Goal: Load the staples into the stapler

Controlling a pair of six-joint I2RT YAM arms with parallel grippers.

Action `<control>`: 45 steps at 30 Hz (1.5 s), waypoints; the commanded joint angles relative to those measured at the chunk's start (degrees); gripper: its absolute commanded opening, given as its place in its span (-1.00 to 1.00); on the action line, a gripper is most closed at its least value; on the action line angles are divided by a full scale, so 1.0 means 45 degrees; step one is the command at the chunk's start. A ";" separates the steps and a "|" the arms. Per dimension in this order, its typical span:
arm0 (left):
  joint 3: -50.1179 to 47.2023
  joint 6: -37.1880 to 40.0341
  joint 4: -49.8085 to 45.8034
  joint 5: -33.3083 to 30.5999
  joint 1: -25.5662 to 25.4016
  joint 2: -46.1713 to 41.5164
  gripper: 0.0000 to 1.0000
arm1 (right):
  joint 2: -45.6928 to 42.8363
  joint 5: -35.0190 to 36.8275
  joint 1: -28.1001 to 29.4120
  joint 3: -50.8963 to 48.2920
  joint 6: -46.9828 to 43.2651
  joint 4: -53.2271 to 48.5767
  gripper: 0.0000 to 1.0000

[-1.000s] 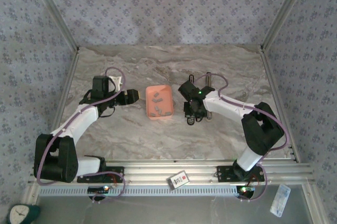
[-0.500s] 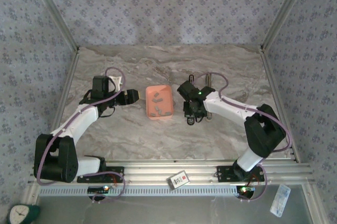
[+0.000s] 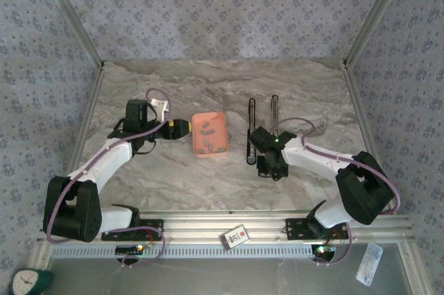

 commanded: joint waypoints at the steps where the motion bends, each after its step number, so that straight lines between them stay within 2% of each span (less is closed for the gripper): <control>1: -0.0085 0.0305 0.0462 0.0549 -0.0046 -0.0307 0.50 | -0.0226 -0.0418 -0.0151 -0.0400 0.0463 -0.0189 -0.66; 10: -0.0052 0.0305 0.0392 0.0480 -0.0046 -0.0340 0.50 | 0.0370 -0.0867 -0.0366 -0.0597 0.0022 -0.0326 -0.61; 17: -0.0056 0.0306 0.0364 0.0404 -0.0045 -0.0356 0.50 | 0.0239 -0.0507 -0.0550 0.0638 -0.0314 -0.1555 -0.38; 30: -0.0031 0.0310 0.0305 0.0375 -0.0046 -0.0356 0.50 | 0.1001 -0.1197 -0.0789 0.0487 0.0363 -0.1311 -0.35; 45: -0.0011 0.0325 0.0283 0.0319 -0.0046 -0.0316 0.51 | 0.1500 -0.1085 -0.0952 0.0145 0.0257 -0.0788 -0.41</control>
